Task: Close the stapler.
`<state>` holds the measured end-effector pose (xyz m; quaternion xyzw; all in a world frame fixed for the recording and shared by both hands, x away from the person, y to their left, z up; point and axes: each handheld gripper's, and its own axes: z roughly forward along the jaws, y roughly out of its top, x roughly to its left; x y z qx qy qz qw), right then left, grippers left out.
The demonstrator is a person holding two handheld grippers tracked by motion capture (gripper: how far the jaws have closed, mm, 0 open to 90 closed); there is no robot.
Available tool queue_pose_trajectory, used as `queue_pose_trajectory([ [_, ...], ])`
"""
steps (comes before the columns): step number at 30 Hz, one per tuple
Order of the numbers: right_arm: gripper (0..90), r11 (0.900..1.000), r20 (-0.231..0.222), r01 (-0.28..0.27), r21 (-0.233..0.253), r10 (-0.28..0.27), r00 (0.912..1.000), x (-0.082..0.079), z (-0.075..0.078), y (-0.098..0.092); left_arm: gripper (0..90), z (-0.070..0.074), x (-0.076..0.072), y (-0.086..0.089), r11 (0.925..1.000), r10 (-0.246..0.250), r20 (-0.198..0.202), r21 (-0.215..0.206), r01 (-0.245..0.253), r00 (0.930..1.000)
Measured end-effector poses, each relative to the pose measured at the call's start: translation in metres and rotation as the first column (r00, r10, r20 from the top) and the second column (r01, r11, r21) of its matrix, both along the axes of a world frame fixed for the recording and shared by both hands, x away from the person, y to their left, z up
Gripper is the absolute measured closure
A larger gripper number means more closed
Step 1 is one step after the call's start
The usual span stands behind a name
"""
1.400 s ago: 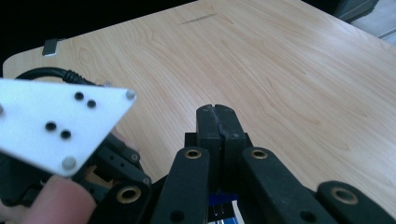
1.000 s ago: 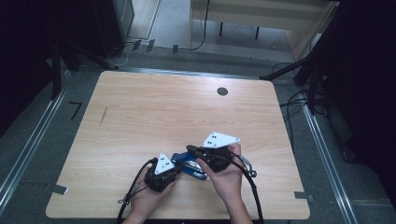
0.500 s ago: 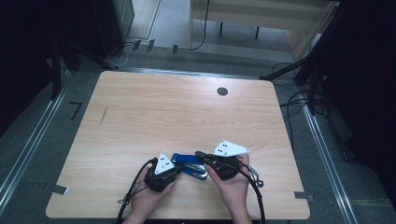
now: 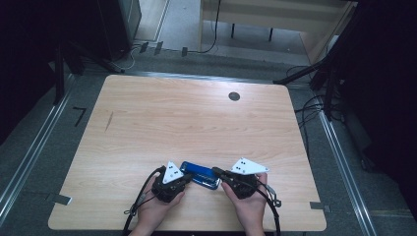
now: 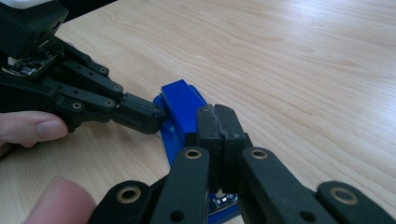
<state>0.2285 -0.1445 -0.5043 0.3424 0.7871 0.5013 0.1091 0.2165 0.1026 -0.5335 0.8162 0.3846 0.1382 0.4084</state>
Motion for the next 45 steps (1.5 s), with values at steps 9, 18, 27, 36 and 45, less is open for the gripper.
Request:
queue_pose_trajectory([
  [9,90.0,1.0,0.026,0.027,-0.003,-0.027,0.9993,-0.008,-0.011,0.001,90.0,0.0,0.0,0.0,1.0,-0.003,-0.002,0.004,0.003,1.0],
  [18,90.0,0.997,0.016,0.045,0.06,-0.046,0.9988,-0.015,-0.02,0.0,90.0,0.0,0.0,0.001,1.0,-0.002,-0.006,0.004,0.003,1.0],
  [27,90.0,0.988,0.009,0.119,0.095,-0.12,0.9927,-0.02,-0.014,0.003,90.0,0.001,-0.002,0.007,0.999,0.009,0.003,-0.044,-0.009,1.0],
  [36,90.0,0.984,0.029,0.154,0.088,-0.157,0.9872,-0.034,-0.016,0.005,90.0,0.005,-0.009,0.019,0.9973,0.049,0.069,-0.057,-0.045,0.9964],
  [45,90.0,0.982,-0.025,0.18,0.051,-0.179,0.9836,-0.046,-0.032,0.012,78.7,0.008,-0.009,0.05,0.9883,0.145,0.153,-0.069,-0.136,0.9775],
])
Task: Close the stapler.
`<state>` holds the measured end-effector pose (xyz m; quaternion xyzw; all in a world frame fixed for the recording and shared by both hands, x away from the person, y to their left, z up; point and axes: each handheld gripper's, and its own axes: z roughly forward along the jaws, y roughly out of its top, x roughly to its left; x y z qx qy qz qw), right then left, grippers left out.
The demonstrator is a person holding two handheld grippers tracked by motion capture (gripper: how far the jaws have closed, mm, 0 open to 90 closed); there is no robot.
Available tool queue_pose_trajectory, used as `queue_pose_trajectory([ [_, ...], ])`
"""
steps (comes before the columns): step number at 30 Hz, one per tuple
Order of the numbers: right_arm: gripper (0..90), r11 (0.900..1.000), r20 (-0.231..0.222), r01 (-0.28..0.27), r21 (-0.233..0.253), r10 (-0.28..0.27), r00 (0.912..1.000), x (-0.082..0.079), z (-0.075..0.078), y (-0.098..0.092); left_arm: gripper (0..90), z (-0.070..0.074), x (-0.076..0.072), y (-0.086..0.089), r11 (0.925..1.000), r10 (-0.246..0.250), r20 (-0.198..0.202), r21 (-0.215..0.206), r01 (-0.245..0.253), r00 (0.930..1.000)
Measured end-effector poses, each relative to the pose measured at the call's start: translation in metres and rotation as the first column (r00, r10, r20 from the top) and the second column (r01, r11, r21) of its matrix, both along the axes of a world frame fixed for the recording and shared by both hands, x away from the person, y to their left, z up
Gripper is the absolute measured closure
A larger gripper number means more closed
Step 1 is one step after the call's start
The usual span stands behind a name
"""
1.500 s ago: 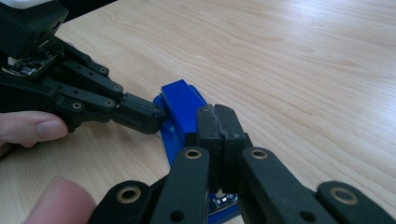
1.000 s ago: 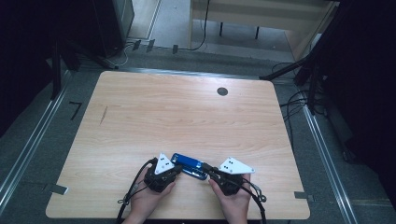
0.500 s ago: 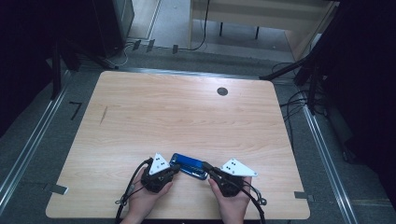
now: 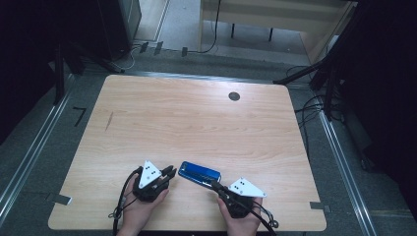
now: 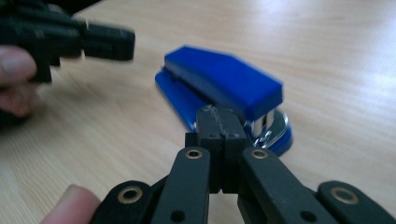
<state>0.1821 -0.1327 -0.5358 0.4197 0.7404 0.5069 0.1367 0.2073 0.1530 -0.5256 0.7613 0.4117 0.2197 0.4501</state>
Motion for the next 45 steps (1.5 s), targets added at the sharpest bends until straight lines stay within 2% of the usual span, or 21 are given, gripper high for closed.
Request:
queue_pose_trajectory([
  [3,90.0,1.0,-0.019,0.003,-0.022,-0.003,0.9998,-0.003,-0.006,0.002,73.0,0.0,0.002,0.012,0.9993,0.032,0.006,-0.022,-0.032,0.9995],
  [6,90.0,1.0,-0.038,0.011,-0.018,-0.012,0.9992,-0.004,-0.008,0.003,63.9,0.0,0.004,0.019,0.9974,0.06,-0.001,-0.04,-0.06,0.9982],
  [7,90.0,1.0,-0.046,0.019,-0.015,-0.019,0.9988,-0.004,-0.008,0.003,60.9,0.0,0.007,0.026,0.9944,0.092,-0.009,-0.053,-0.092,0.9958],
  [10,90.0,0.999,-0.052,0.027,-0.04,-0.029,0.9982,-0.006,-0.008,0.005,54.5,0.0,0.011,0.037,0.9879,0.138,-0.016,-0.07,-0.139,0.9903],
  [12,90.0,0.998,-0.053,0.028,-0.051,-0.03,0.9981,-0.006,-0.008,0.006,51.8,0.0,0.011,0.041,0.9859,0.151,-0.017,-0.07,-0.152,0.9884],
  [13,90.0,0.996,-0.062,0.033,-0.084,-0.038,0.9973,-0.006,-0.008,0.008,49.7,0.001,0.013,0.048,0.9802,0.185,-0.013,-0.068,-0.186,0.9826],
  [17,90.0,0.992,-0.073,0.031,-0.126,-0.041,0.9965,-0.006,-0.009,0.012,44.4,0.001,0.016,0.064,0.9659,0.251,-0.012,-0.062,-0.251,0.9679],
  [18,90.0,0.992,-0.073,0.031,-0.126,-0.041,0.9965,-0.006,-0.009,0.012,43.4,0.001,0.016,0.064,0.9659,0.251,-0.012,-0.062,-0.251,0.9679],
  [19,90.0,0.988,-0.096,0.025,-0.153,-0.04,0.9946,-0.004,-0.009,0.014,42.7,0.001,0.017,0.073,0.9587,0.277,-0.009,-0.064,-0.277,0.9608],
  [20,90.0,0.986,-0.099,0.019,-0.169,-0.036,0.9945,-0.003,-0.01,0.015,41.6,0.002,0.018,0.077,0.9544,0.291,-0.009,-0.066,-0.291,0.9566],
  [22,90.0,0.984,-0.101,0.026,-0.175,-0.044,0.9939,-0.003,-0.01,0.016,38.6,0.002,0.02,0.084,0.9449,0.318,-0.011,-0.078,-0.318,0.948],
  [26,90.0,0.986,-0.109,0.025,-0.167,-0.044,0.9931,-0.002,-0.01,0.015,35.1,0.002,0.023,0.093,0.9395,0.33,-0.014,-0.091,-0.33,0.9437],
  [27,90.0,0.986,-0.113,0.026,-0.164,-0.045,0.9926,-0.002,-0.01,0.015,34.1,0.001,0.024,0.096,0.9367,0.34,-0.011,-0.085,-0.34,0.9404],
  [28,90.0,0.986,-0.115,0.025,-0.162,-0.044,0.9924,-0.002,-0.01,0.014,33.2,0.001,0.024,0.096,0.9367,0.34,-0.011,-0.085,-0.34,0.9404],
  [29,90.0,0.987,-0.119,0.026,-0.157,-0.045,0.9918,-0.001,-0.01,0.014,32.4,0.001,0.025,0.096,0.938,0.341,-0.01,-0.065,-0.341,0.9401],
  [31,90.0,0.988,-0.123,0.03,-0.152,-0.049,0.9912,0.0,-0.011,0.013,30.7,0.001,0.027,0.096,0.9404,0.336,-0.018,-0.051,-0.336,0.9417],
  [35,90.0,0.99,-0.137,0.03,-0.137,-0.048,0.9894,0.001,-0.011,0.012,30.4,0.001,0.027,0.095,0.9397,0.338,-0.013,-0.049,-0.338,0.941],
  [36,90.0,0.991,-0.145,0.028,-0.127,-0.047,0.9884,0.002,-0.011,0.011,30.0,0.0,0.028,0.095,0.9357,0.348,-0.025,-0.053,-0.349,0.9372],
  [38,90.0,0.988,-0.124,0.024,-0.151,-0.043,0.9914,0.003,-0.011,0.012,28.3,0.0,0.029,0.096,0.9321,0.357,-0.041,-0.053,-0.358,0.9334],
  [40,90.0,0.99,-0.131,0.025,-0.142,-0.044,0.9904,0.007,-0.011,0.012,26.8,0.0,0.031,0.097,0.9273,0.367,-0.058,-0.057,-0.37,0.9285],
  [45,90.0,0.991,-0.142,0.03,-0.131,-0.048,0.9887,0.012,-0.011,0.013,26.4,0.0,0.031,0.097,0.926,0.371,-0.056,-0.054,-0.373,0.9271],
])
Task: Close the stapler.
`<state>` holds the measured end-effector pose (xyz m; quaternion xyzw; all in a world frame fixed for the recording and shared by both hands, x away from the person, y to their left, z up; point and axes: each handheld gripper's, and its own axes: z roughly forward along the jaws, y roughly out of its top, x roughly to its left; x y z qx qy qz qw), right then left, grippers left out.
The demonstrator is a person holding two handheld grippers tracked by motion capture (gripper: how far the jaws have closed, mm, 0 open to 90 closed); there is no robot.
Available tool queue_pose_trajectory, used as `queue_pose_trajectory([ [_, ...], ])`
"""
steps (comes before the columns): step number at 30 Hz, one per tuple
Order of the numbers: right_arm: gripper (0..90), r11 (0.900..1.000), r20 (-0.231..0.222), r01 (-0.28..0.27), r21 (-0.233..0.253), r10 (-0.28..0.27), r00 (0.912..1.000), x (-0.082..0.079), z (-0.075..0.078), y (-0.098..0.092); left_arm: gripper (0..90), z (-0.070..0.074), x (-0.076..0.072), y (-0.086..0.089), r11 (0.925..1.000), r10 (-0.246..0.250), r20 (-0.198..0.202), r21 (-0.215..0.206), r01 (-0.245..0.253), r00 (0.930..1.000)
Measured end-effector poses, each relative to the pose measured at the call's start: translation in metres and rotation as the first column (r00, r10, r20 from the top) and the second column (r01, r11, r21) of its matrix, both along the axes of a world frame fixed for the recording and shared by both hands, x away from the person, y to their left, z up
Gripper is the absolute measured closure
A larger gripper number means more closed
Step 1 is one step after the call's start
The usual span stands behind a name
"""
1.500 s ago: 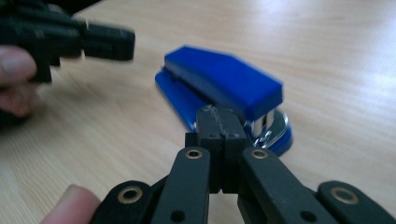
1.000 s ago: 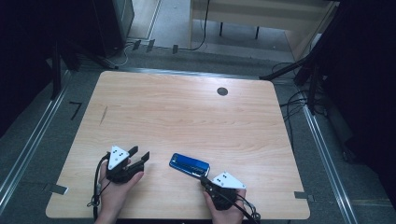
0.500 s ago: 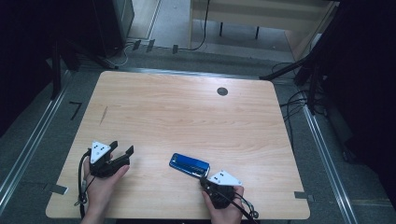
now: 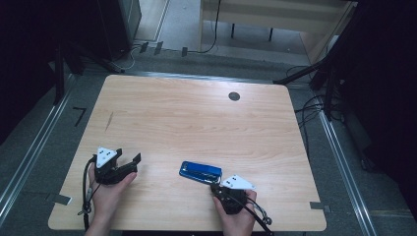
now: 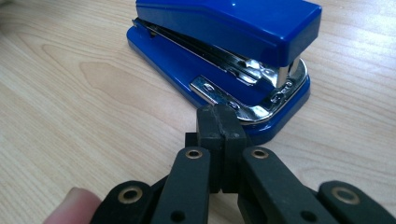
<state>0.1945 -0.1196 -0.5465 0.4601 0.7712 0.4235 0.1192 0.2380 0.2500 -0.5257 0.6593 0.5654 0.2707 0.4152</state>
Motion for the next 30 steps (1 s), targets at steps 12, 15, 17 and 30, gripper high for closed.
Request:
queue_pose_trajectory([
  [12,90.0,1.0,-0.016,0.0,0.023,0.0,0.9999,0.012,0.0,-0.003,28.0,0.0,0.0,-0.001,0.9999,0.0,-0.005,0.015,0.0,1.0],
  [15,90.0,1.0,-0.009,0.0,0.015,0.0,1.0,0.013,0.0,-0.002,28.1,0.0,0.0,-0.002,0.9998,0.001,-0.005,0.018,-0.001,1.0],
  [17,90.0,1.0,-0.008,0.004,0.014,-0.004,1.0,0.013,0.0,-0.002,28.1,0.0,0.0,-0.002,0.9998,0.003,-0.005,0.019,-0.002,1.0],
  [30,90.0,1.0,-0.012,0.01,0.015,-0.01,0.9999,0.022,0.0,-0.003,28.8,0.0,0.0,-0.001,0.9999,0.004,-0.008,0.015,-0.004,1.0],
])
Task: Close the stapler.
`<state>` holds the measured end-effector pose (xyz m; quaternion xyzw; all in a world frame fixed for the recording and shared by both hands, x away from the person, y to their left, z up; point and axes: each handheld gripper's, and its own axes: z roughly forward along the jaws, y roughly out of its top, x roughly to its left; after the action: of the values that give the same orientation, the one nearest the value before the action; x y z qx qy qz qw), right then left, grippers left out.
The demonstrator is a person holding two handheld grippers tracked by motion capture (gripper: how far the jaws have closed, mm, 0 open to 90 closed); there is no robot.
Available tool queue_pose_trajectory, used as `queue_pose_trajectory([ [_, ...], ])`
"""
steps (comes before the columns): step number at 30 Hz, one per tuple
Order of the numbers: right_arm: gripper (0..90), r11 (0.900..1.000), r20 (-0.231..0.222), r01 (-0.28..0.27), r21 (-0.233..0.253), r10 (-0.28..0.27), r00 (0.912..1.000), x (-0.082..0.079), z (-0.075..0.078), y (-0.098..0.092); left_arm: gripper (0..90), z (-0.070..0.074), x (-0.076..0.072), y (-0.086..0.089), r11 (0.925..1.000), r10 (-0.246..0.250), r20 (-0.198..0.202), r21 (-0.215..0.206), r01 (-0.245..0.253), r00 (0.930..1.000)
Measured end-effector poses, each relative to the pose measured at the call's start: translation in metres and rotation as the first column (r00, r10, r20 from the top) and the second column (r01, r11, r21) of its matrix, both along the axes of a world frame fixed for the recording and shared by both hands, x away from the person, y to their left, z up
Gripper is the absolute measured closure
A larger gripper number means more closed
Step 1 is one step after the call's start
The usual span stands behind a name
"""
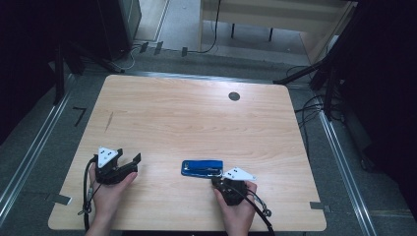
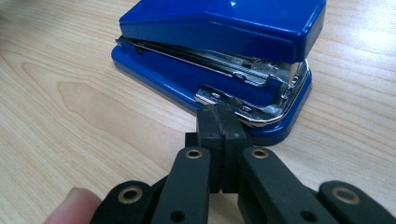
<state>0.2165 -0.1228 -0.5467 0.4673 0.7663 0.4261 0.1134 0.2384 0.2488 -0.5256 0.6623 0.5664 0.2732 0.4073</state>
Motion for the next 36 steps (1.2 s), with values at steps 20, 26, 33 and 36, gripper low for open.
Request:
queue_pose_trajectory([
  [20,90.0,1.0,0.018,0.002,-0.021,-0.001,0.9998,0.005,0.0,0.003,29.6,0.0,0.0,0.0,1.0,0.005,-0.002,-0.004,-0.005,1.0],
  [26,90.0,1.0,0.018,0.002,-0.022,-0.002,0.9998,0.005,0.0,0.003,29.6,0.0,0.0,0.0,1.0,0.003,-0.001,0.0,-0.003,1.0],
  [33,84.5,0.999,0.018,-0.045,-0.006,0.046,0.9988,0.005,0.001,-0.001,29.7,0.0,0.0,0.0,1.0,0.007,-0.004,-0.006,-0.007,1.0],
  [36,72.4,0.997,0.061,-0.041,0.07,0.037,0.9975,0.0,0.002,-0.009,29.9,0.0,0.001,0.0,0.9999,0.007,-0.006,-0.012,-0.007,1.0],
])
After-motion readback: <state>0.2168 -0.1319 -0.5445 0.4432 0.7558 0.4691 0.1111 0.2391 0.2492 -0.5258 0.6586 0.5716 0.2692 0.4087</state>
